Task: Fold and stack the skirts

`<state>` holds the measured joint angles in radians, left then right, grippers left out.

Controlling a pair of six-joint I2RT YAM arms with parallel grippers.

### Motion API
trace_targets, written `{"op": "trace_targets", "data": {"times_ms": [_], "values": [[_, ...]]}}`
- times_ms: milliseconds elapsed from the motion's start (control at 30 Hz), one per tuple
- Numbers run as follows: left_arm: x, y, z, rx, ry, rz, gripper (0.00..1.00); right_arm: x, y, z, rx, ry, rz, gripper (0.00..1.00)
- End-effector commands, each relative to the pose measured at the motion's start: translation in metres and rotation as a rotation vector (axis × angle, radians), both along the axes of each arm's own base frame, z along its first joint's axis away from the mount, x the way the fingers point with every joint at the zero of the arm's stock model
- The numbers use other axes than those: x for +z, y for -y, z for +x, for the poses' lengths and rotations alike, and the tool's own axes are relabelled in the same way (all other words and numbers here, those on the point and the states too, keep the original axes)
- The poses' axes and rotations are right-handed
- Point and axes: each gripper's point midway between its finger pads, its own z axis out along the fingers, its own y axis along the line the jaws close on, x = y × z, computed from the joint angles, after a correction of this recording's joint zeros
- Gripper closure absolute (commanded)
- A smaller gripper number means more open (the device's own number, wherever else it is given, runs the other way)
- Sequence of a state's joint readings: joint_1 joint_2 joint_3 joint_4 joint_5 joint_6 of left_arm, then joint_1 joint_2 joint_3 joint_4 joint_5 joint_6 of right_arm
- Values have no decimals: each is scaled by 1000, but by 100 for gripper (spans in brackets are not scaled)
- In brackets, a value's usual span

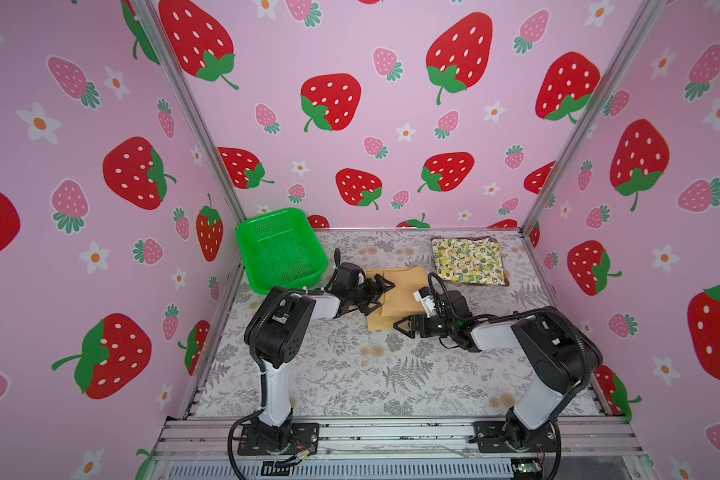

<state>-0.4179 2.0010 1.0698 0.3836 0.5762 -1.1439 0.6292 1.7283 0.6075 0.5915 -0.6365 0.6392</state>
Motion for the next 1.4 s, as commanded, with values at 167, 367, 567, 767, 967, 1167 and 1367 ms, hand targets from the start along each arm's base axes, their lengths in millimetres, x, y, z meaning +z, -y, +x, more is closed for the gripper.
{"op": "trace_targets", "data": {"times_ms": [167,367,567,767,967,1167,1367], "values": [[-18,-5,16,4,-35,47,4,25,-27,-19,26,53,29,0],[-12,-4,32,-15,-15,63,4,99,-32,-7,50,228,52,0],[18,1,40,-18,31,33,5,120,-15,20,7,316,-43,0],[46,-10,13,-5,56,12,4,102,8,42,-40,321,-88,0],[42,-12,-16,-7,31,-15,3,78,17,51,-57,286,-108,0],[23,-14,-21,23,2,-39,3,51,16,55,-73,231,-101,0],[6,-15,-19,38,-21,-26,3,21,16,51,-69,177,-115,0]]}}
